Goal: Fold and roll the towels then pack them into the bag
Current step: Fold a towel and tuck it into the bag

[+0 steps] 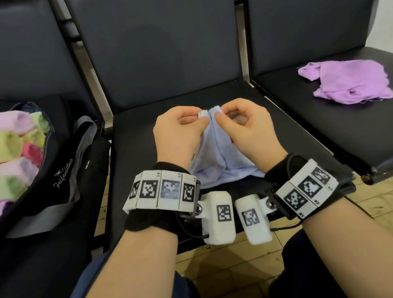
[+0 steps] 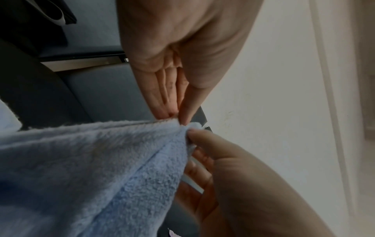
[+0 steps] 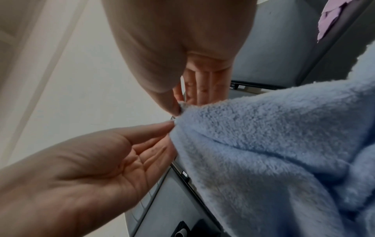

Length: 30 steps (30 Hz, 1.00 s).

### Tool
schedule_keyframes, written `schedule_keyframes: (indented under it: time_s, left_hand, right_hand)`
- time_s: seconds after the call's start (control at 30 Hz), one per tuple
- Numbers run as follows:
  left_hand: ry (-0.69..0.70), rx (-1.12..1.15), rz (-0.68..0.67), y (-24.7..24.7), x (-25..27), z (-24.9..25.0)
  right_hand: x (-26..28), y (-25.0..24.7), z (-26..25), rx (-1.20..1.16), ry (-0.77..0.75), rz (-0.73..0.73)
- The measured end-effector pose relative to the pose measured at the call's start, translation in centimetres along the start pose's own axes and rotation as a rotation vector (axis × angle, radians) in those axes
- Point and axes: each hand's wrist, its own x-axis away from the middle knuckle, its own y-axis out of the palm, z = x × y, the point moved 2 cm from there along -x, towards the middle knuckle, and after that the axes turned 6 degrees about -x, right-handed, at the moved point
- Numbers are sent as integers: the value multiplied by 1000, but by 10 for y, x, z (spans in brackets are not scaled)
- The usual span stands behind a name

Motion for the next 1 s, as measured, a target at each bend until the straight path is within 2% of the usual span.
schedule_keyframes:
  time_s: [0.27,0.47,0.6,0.77,1.0]
  left_hand:
    - [-48,53,-92,1,2,0]
    - [66,-129,-69,-2,3,-2]
    - [72,-144,-117,-3,4,1]
    - [110,-182,-139,-4,5,2]
    - [195,-233,-199,-7,5,2]
  right_hand:
    - [2,-4,-2,-45,34,-120]
    - [-2,-10,1,-31,103,-336]
    - [1,-12,-3,-181,229,-382]
    - [0,-18,-5,-197,192,-469]
    - [-3,-25,1,-274,231,-517]
